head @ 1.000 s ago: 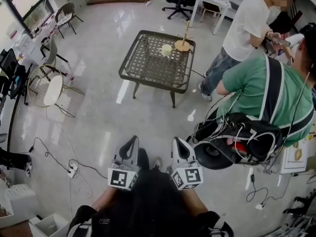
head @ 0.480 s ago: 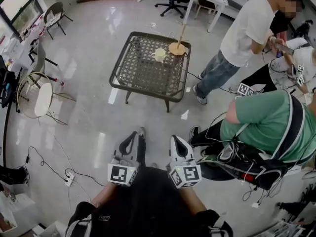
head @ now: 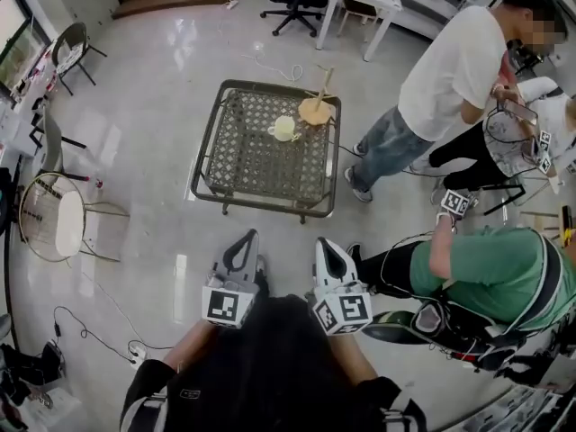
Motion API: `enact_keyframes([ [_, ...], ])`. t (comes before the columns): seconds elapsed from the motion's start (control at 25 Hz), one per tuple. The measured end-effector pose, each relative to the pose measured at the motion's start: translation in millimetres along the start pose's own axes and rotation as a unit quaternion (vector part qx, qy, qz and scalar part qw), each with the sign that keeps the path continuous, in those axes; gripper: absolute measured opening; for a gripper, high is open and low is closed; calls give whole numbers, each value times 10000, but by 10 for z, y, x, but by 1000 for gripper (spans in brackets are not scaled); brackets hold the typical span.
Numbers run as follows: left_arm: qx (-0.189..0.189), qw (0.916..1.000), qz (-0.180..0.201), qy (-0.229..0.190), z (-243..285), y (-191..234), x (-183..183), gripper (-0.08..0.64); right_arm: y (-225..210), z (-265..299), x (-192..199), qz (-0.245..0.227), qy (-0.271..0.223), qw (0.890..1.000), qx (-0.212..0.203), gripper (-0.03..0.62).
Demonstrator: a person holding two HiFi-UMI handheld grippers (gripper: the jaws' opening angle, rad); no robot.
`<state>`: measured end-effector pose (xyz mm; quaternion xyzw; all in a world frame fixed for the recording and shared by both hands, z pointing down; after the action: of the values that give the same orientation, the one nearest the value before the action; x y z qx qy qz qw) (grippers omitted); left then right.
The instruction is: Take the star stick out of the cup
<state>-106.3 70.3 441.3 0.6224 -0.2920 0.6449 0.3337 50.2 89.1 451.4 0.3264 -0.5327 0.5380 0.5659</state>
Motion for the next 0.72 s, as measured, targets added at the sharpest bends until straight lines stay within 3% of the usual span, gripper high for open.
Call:
enact_keyframes([
  [0.16, 232, 9996, 148, 31, 335, 295, 13, 14, -22, 338, -81, 82, -52, 9997, 238, 9],
  [0.32, 520, 9986, 50, -1, 615, 368, 113, 14, -120, 546, -64, 142, 2, 9990, 421, 9],
  [0.44, 734, 9969, 262, 135, 812, 449, 112, 14, -128, 720, -192, 161, -44, 9988, 455, 9],
  [0.72, 790, 9940, 457, 606, 1474, 713, 323, 14, -385, 1330, -336, 239, -2, 9991, 346, 9],
])
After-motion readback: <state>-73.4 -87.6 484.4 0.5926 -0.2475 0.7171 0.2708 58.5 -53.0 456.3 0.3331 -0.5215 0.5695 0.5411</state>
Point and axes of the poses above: the fingertips, and each gripper's own axes: z forward along the fingers, y to its left, x out of its underside, the point moved 2 cm from there along -z, backward along the fingers, and after that the axes turned 6 degrees about x, right-handed, at the moved point
